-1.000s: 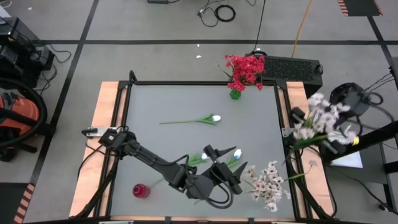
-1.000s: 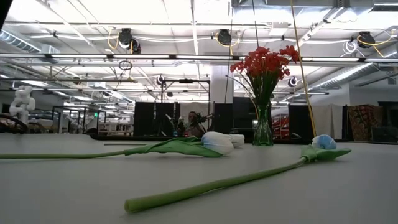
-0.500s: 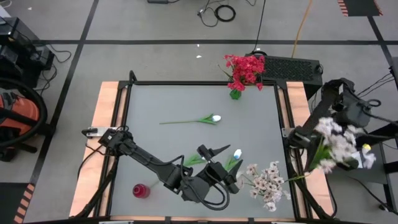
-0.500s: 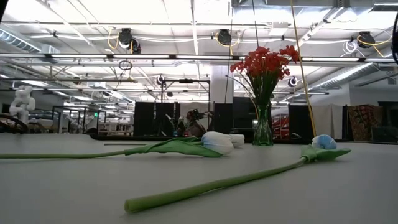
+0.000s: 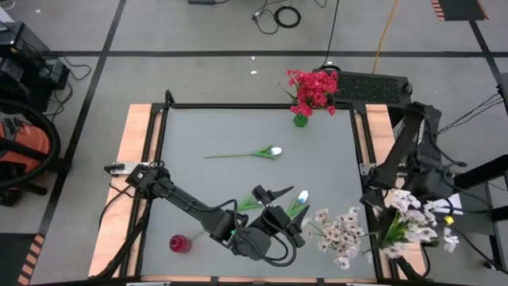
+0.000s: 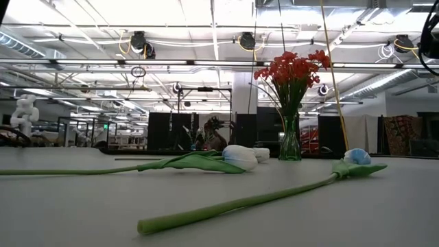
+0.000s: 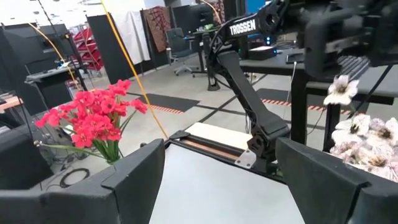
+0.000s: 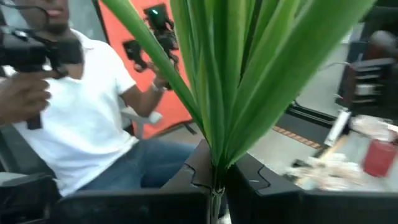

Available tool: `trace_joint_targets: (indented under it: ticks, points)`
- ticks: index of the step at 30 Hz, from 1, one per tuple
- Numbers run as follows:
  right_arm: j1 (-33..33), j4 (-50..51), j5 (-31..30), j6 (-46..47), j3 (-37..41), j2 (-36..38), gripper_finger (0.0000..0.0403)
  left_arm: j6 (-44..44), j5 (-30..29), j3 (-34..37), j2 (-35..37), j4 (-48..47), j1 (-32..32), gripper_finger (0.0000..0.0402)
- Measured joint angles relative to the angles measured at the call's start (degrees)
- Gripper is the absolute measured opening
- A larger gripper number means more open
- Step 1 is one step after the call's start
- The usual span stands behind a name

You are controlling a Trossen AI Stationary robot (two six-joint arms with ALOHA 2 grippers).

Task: Sort flowers into vase by color
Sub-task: Put the white flowers into the transparent vase

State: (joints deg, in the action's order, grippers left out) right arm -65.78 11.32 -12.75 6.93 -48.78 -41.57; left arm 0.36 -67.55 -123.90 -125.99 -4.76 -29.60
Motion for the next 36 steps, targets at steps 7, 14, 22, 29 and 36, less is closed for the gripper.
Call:
trace_joint_targets:
  ticks: [7,14,22,29,36]
  points:
    - [-6.84,-3.42,-4.59,-0.7,1.34,-0.79,0.0011,-1.59,0.02,0.01,-0.03,-0.85,0.72,0.0313]
    - [-9.88,-4.04,-9.61,-4.13,1.36,-4.77,0.0011,-1.64,0.04,0.66,-0.04,-0.69,0.79,0.0313]
    - [-8.64,-6.62,-9.93,-7.64,1.38,-9.71,0.0011,-1.57,0.07,0.66,-0.04,-0.52,1.05,0.0313]
    - [-7.33,-12.66,-9.88,-5.89,8.91,-8.43,0.0011,-1.57,0.83,0.68,-0.04,-0.52,1.09,0.0313]
    - [-7.32,-17.74,-10.4,-5.88,16.02,-4.14,0.0011,-1.55,1.79,0.68,-0.04,-0.31,1.09,0.0313]
